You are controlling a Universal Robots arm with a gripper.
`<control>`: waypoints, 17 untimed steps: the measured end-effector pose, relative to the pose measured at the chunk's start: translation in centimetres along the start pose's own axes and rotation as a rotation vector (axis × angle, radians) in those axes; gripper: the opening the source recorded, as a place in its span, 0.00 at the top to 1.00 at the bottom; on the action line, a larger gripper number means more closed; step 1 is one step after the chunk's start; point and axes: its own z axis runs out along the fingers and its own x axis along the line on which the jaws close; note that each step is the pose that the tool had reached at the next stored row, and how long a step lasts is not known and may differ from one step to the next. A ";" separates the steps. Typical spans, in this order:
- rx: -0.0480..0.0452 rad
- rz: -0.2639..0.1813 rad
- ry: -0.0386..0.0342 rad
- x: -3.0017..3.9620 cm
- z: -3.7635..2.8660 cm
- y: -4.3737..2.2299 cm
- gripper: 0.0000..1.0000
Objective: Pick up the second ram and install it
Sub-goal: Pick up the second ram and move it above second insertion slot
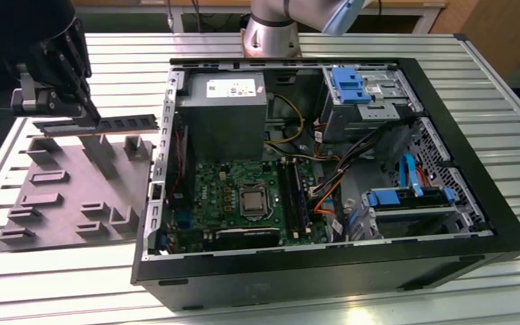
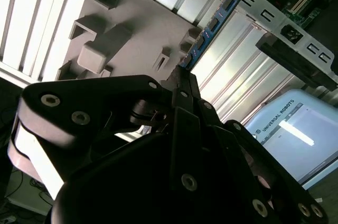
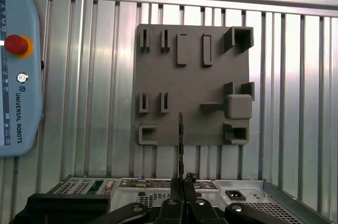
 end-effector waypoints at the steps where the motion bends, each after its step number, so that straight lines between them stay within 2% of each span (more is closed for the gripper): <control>1: 0.0000 0.000 0.0000 0.00 0.00 -0.11 0.89; 17: 0.0001 0.000 -0.0001 0.05 -0.06 -2.12 0.89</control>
